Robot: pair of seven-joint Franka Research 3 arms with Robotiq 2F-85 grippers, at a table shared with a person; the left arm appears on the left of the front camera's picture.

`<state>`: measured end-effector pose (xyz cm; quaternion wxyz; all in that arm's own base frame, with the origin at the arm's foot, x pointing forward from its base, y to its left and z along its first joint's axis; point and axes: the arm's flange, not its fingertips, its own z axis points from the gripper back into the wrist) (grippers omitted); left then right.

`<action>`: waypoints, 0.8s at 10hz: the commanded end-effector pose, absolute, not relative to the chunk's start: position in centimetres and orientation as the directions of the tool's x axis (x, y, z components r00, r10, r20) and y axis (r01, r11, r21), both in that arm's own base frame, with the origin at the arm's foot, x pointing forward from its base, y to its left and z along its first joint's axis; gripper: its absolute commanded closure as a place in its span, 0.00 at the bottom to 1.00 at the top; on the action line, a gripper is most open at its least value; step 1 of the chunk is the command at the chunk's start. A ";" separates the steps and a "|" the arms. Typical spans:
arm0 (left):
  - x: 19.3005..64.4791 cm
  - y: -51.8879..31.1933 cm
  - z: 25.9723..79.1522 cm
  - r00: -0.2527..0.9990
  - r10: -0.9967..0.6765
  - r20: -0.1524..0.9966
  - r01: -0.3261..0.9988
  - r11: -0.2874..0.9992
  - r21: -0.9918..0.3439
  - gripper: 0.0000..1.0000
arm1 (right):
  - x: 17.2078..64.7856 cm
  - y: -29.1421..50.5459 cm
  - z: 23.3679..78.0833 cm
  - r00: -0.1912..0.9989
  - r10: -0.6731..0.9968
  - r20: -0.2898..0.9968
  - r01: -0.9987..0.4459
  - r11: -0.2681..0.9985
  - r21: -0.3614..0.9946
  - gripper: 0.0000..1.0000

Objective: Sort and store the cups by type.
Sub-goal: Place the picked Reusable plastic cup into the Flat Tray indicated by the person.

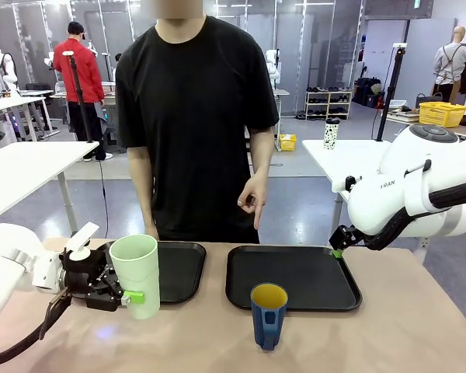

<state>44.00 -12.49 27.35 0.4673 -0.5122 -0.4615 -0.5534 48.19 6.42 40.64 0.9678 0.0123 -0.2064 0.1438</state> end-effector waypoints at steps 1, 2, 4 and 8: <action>44.2 -12.6 27.5 -0.044 -0.043 0.998 0.990 -0.139 0.038 0.54 | 48.2 6.3 40.6 0.872 0.271 0.406 -0.282 0.959 -0.034 0.00; 44.2 -12.6 27.5 -0.044 -0.043 0.998 0.990 -0.139 0.038 0.54 | 48.2 6.3 40.6 0.872 0.271 0.406 -0.282 0.959 -0.034 0.00; 44.5 -13.1 27.6 -0.033 -0.043 0.999 0.988 -0.149 0.026 0.16 | 48.2 6.3 40.6 0.872 0.271 0.406 -0.282 0.959 -0.034 0.00; 48.1 -18.3 29.6 -0.049 -0.016 0.999 0.995 -0.088 0.048 0.16 | 48.2 6.3 40.6 0.872 0.271 0.406 -0.282 0.959 -0.034 0.00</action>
